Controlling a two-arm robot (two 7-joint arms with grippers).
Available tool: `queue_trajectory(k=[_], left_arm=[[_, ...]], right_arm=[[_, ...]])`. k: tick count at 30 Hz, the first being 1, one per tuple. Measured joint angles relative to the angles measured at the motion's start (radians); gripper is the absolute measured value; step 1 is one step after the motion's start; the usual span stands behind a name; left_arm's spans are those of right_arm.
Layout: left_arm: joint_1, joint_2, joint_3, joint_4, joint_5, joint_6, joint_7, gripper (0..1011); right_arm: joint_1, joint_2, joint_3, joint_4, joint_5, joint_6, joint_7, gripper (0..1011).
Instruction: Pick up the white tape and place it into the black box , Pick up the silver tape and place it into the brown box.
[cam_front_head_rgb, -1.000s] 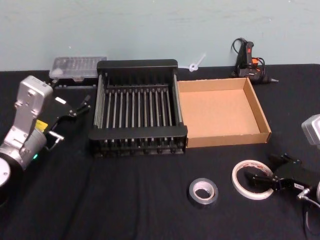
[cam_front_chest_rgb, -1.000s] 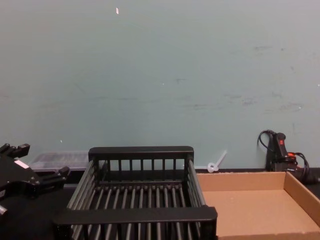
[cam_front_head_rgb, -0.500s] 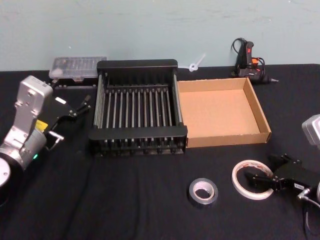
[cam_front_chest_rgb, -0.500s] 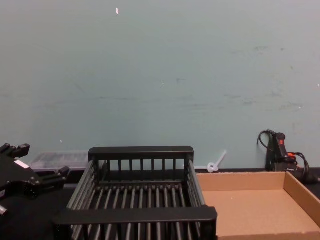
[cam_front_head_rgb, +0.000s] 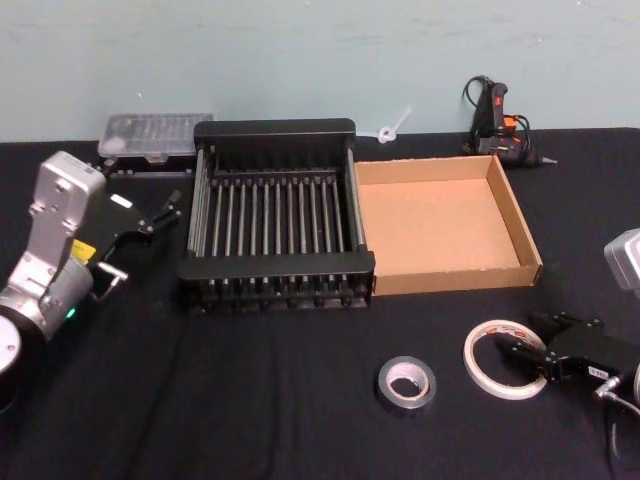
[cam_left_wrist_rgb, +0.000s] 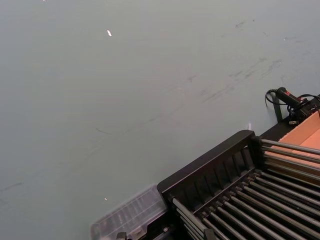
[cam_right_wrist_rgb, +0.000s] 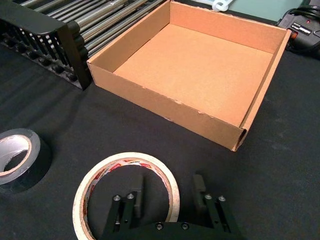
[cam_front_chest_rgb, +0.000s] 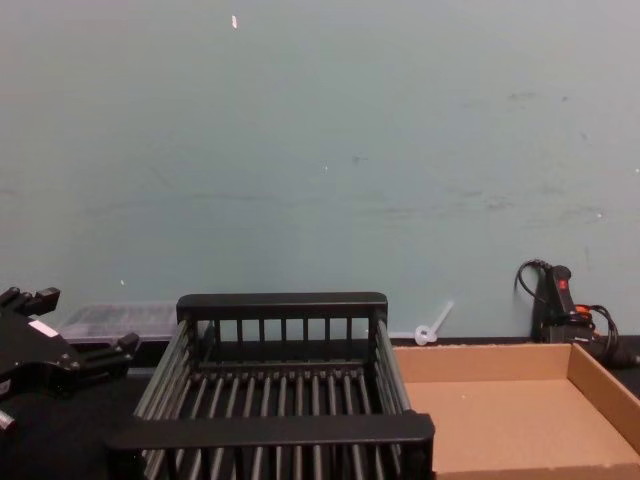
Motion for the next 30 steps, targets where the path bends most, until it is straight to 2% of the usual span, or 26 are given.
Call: queue_trajectory(k=[1, 3, 7, 9, 12, 17, 30], left_arm=[[0.000, 0.000, 0.000, 0.000, 0.000, 0.000, 0.000, 1001], [0.000, 0.000, 0.000, 0.000, 0.000, 0.000, 0.000, 1001], [0.000, 0.000, 0.000, 0.000, 0.000, 0.000, 0.000, 1001], [0.000, 0.000, 0.000, 0.000, 0.000, 0.000, 0.000, 1001], [0.000, 0.000, 0.000, 0.000, 0.000, 0.000, 0.000, 1001], [0.000, 0.000, 0.000, 0.000, 0.000, 0.000, 0.000, 1001], [0.000, 0.000, 0.000, 0.000, 0.000, 0.000, 0.000, 1001]], right_arm=[[0.000, 0.000, 0.000, 0.000, 0.000, 0.000, 0.000, 625], [0.000, 0.000, 0.000, 0.000, 0.000, 0.000, 0.000, 590], [0.000, 0.000, 0.000, 0.000, 0.001, 0.000, 0.000, 421], [0.000, 0.000, 0.000, 0.000, 0.001, 0.000, 0.000, 384], [0.000, 0.000, 0.000, 0.000, 0.001, 0.000, 0.000, 256], [0.000, 0.000, 0.000, 0.000, 0.001, 0.000, 0.000, 112], [0.000, 0.000, 0.000, 0.000, 0.001, 0.000, 0.000, 87]])
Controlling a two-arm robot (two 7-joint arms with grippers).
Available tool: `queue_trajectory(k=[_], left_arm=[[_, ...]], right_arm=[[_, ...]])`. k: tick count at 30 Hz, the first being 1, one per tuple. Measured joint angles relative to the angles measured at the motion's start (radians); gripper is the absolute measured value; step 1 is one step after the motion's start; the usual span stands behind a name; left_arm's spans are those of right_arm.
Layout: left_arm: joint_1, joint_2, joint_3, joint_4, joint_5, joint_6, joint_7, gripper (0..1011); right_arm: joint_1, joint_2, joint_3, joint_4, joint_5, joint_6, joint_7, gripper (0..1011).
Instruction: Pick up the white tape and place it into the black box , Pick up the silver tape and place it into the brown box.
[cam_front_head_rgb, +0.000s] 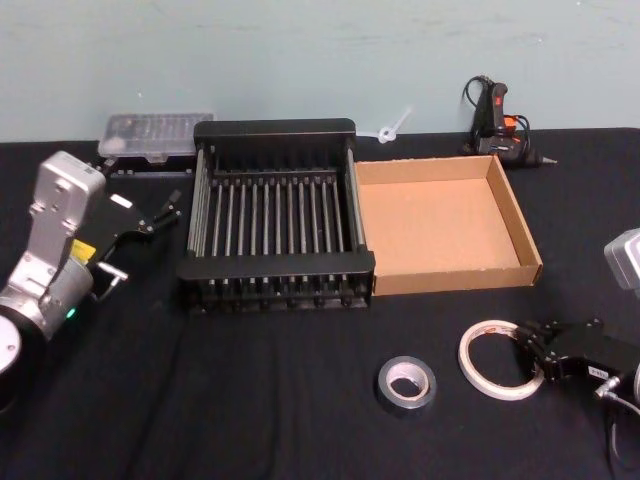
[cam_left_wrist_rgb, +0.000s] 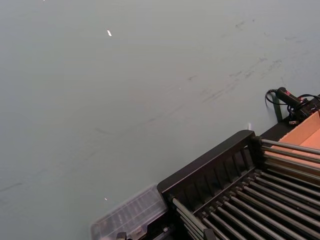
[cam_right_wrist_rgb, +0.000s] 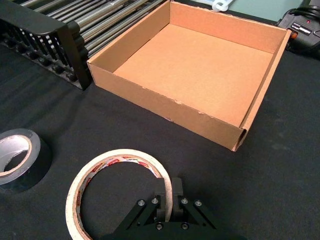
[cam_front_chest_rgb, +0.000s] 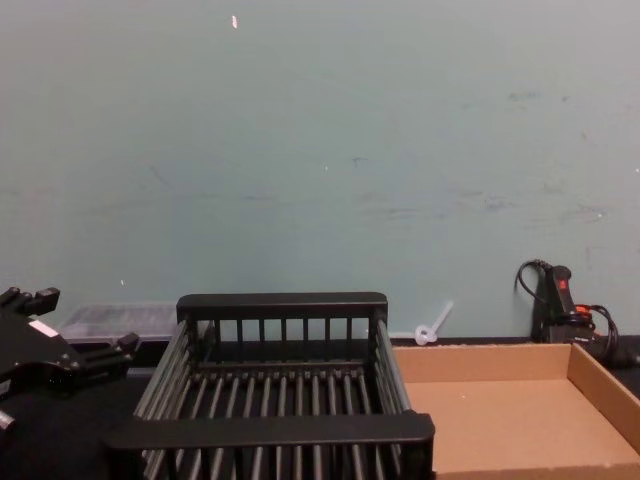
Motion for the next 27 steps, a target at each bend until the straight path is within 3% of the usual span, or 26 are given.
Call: queue_trajectory(k=[8, 18, 27], left_arm=[[0.000, 0.000, 0.000, 0.000, 0.000, 0.000, 0.000, 1001], [0.000, 0.000, 0.000, 0.000, 0.000, 0.000, 0.000, 1001], [0.000, 0.000, 0.000, 0.000, 0.000, 0.000, 0.000, 1001]], right_arm=[[0.000, 0.000, 0.001, 0.000, 0.001, -0.002, 0.002, 86], [-0.006, 0.010, 0.026, -0.027, 0.039, -0.025, 0.033, 87], [0.031, 0.013, 0.024, -0.036, 0.037, -0.056, 0.036, 86]])
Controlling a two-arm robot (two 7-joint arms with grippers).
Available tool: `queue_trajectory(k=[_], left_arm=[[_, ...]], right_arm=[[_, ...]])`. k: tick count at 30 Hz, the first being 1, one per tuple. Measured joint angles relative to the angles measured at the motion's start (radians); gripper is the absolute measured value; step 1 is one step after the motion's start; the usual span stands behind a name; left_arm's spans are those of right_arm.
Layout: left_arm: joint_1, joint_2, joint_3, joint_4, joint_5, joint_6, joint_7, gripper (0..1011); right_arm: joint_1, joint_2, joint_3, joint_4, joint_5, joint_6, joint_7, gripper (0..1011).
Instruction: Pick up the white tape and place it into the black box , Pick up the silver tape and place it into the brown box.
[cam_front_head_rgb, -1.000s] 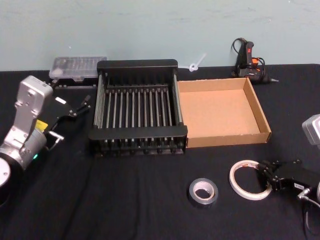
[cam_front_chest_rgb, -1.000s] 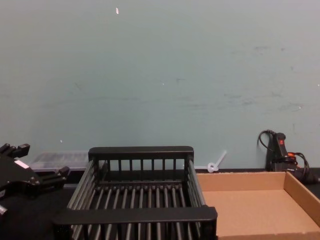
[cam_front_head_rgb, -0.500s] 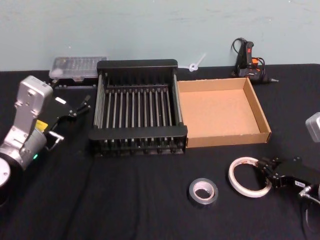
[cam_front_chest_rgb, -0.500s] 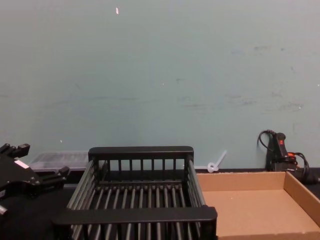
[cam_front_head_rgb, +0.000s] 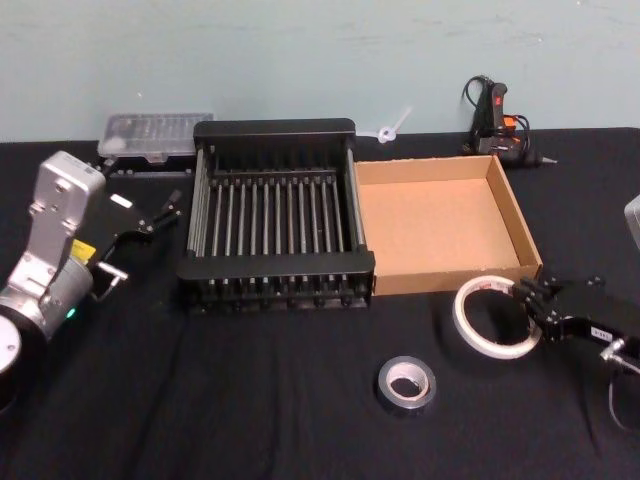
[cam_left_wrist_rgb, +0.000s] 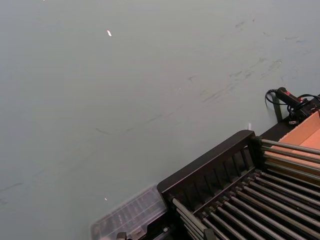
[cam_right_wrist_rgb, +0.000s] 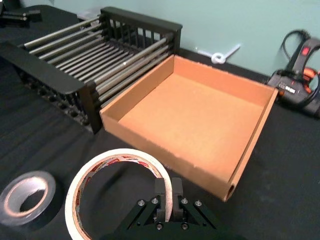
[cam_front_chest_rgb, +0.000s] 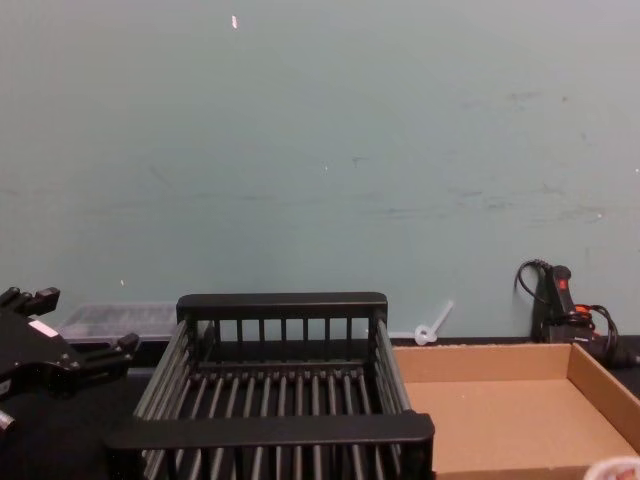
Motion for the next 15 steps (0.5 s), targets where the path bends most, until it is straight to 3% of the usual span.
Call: queue_trajectory(k=[15], left_arm=[[0.000, 0.000, 0.000, 0.000, 0.000, 0.000, 0.000, 1001]], right_arm=[[0.138, -0.056, -0.048, 0.089, -0.070, -0.076, 0.020, 86]])
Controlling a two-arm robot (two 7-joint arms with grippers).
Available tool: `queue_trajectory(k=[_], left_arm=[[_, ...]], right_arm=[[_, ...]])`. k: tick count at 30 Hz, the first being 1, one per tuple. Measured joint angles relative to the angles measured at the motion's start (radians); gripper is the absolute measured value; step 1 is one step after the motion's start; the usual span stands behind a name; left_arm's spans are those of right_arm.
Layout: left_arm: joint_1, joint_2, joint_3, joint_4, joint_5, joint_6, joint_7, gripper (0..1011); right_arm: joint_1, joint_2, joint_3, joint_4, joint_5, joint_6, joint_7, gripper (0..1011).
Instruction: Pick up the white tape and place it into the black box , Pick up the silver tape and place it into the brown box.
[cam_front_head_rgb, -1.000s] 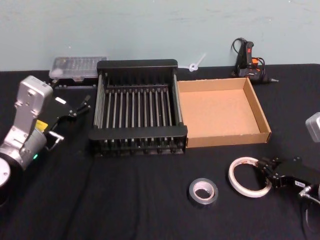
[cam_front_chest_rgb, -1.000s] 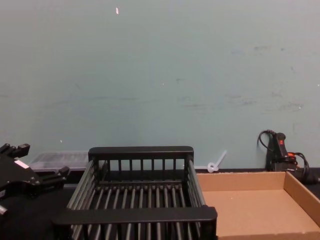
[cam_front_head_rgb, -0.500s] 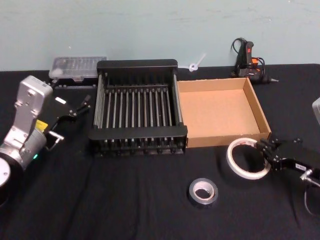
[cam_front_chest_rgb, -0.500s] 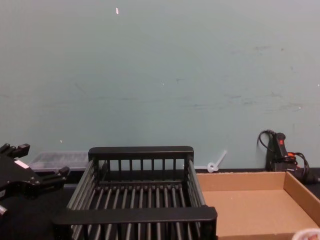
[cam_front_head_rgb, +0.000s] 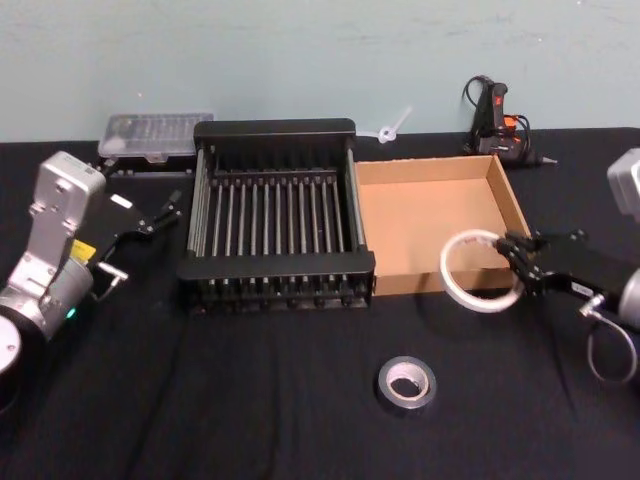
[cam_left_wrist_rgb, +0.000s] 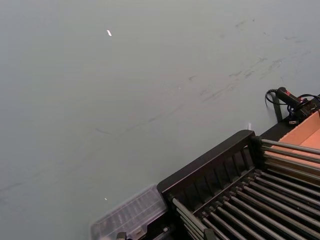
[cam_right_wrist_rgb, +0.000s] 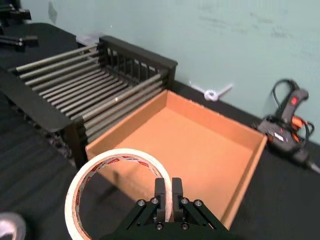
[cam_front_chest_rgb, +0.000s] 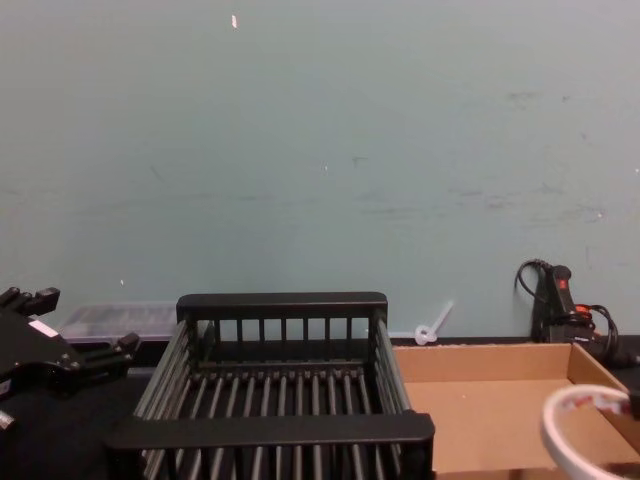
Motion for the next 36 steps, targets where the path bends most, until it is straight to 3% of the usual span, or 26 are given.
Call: queue_trajectory(k=[11, 36], left_arm=[[0.000, 0.000, 0.000, 0.000, 0.000, 0.000, 0.000, 1001], [0.000, 0.000, 0.000, 0.000, 0.000, 0.000, 0.000, 1001]], right_arm=[[0.141, -0.084, -0.059, 0.106, -0.052, -0.070, 0.041, 86], [0.405, -0.258, -0.186, 0.391, -0.121, -0.157, 0.138, 86]])
